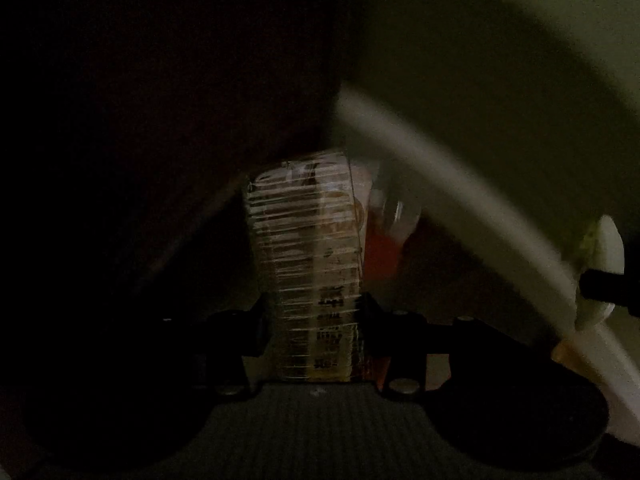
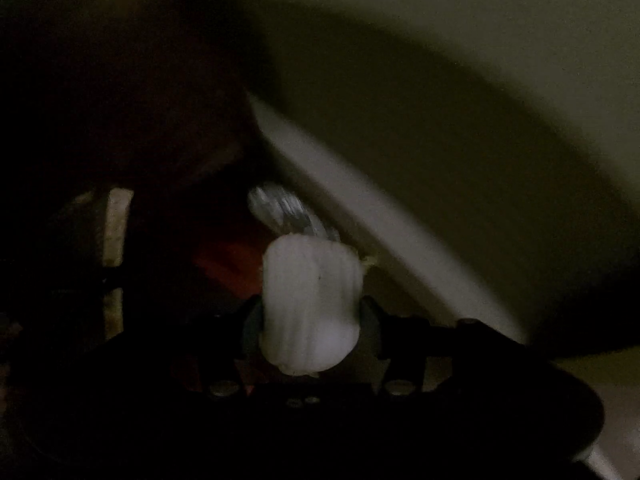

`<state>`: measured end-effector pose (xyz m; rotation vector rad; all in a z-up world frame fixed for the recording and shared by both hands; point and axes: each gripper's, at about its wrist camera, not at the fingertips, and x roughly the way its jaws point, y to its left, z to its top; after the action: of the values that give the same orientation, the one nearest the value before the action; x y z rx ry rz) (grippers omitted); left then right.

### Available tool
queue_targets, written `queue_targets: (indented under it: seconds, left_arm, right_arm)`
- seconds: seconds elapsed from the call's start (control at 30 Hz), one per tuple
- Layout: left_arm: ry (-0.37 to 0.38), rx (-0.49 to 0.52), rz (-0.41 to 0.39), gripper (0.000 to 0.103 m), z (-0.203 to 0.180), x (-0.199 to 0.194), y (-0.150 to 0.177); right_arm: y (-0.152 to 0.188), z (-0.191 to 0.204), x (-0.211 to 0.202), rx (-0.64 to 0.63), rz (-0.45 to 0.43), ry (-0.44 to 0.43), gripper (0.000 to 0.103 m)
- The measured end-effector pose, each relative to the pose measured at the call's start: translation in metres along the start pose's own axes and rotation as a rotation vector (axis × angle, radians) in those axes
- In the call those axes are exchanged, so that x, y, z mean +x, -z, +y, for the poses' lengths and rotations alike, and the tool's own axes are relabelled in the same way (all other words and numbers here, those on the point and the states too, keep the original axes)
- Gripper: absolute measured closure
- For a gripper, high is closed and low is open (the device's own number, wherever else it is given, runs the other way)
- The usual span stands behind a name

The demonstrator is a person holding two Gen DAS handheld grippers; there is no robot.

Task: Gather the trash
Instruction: 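Lift the clear plastic bag in the left tool while the right tool carries the tissue to the bin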

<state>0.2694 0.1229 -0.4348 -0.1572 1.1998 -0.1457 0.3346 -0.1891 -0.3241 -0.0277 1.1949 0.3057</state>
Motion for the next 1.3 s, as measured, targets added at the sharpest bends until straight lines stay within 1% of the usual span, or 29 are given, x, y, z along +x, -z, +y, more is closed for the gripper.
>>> queue_targets:
  seconds: [0.1, 0.17, 0.27, 0.33, 0.4, 0.47, 0.6, 0.67, 0.73, 0.8, 0.87, 0.97, 1.03, 1.13, 1.23, 1.3]
  left_arm:
    - [0.023, -0.041, -0.084, 0.059, 0.004, -0.062, -0.016]
    - [0.035, -0.048, -0.136, 0.059, 0.007, -0.107, -0.025]
    - [0.065, -0.028, -0.211, 0.059, 0.010, -0.177, -0.036]
    - [0.083, 0.003, -0.250, 0.059, 0.013, -0.223, -0.045]
    - [0.096, 0.028, -0.264, 0.059, 0.020, -0.262, -0.057]
    - [0.117, 0.026, -0.265, 0.059, 0.029, -0.299, -0.070]
    - [0.145, -0.003, -0.270, 0.059, 0.048, -0.365, -0.112]
    - [0.131, -0.021, -0.304, 0.059, 0.057, -0.400, -0.132]
    - [0.116, -0.018, -0.352, 0.059, 0.067, -0.438, -0.153]
    - [0.091, -0.015, -0.391, 0.059, 0.073, -0.468, -0.171]
    - [0.076, -0.034, -0.440, 0.059, 0.080, -0.497, -0.190]
    - [0.014, -0.025, -0.528, 0.059, 0.089, -0.536, -0.219]
    - [-0.021, -0.021, -0.583, 0.059, 0.094, -0.558, -0.231]
    - [-0.081, -0.021, -0.640, 0.059, 0.099, -0.565, -0.253]
    - [-0.116, -0.033, -0.638, 0.059, 0.113, -0.554, -0.268]
    - [-0.143, -0.034, -0.618, 0.059, 0.120, -0.545, -0.275]
  right_arm:
    - [-0.025, 0.024, -0.069, -0.074, -0.084, -0.018, 0.052]
    - [-0.041, 0.042, -0.114, -0.124, -0.131, -0.032, 0.052]
    - [-0.060, 0.071, -0.178, -0.216, -0.202, -0.046, 0.052]
    - [-0.075, 0.087, -0.217, -0.249, -0.220, -0.079, 0.052]
    - [-0.091, 0.102, -0.256, -0.258, -0.235, -0.109, 0.052]
    - [-0.111, 0.114, -0.283, -0.261, -0.248, -0.138, 0.052]
    - [-0.146, 0.139, -0.331, -0.301, -0.293, -0.151, 0.052]
    - [-0.163, 0.152, -0.352, -0.328, -0.325, -0.148, 0.052]
    - [-0.182, 0.169, -0.371, -0.361, -0.357, -0.149, 0.052]
    - [-0.201, 0.185, -0.388, -0.389, -0.394, -0.159, 0.052]
    - [-0.218, 0.200, -0.400, -0.406, -0.433, -0.170, 0.052]
    - [-0.246, 0.221, -0.415, -0.410, -0.503, -0.182, 0.052]
    - [-0.263, 0.231, -0.417, -0.409, -0.542, -0.188, 0.052]
    - [-0.288, 0.249, -0.411, -0.413, -0.581, -0.191, 0.052]
    - [-0.305, 0.264, -0.392, -0.426, -0.591, -0.193, 0.052]
    - [-0.309, 0.267, -0.378, -0.438, -0.583, -0.193, 0.052]
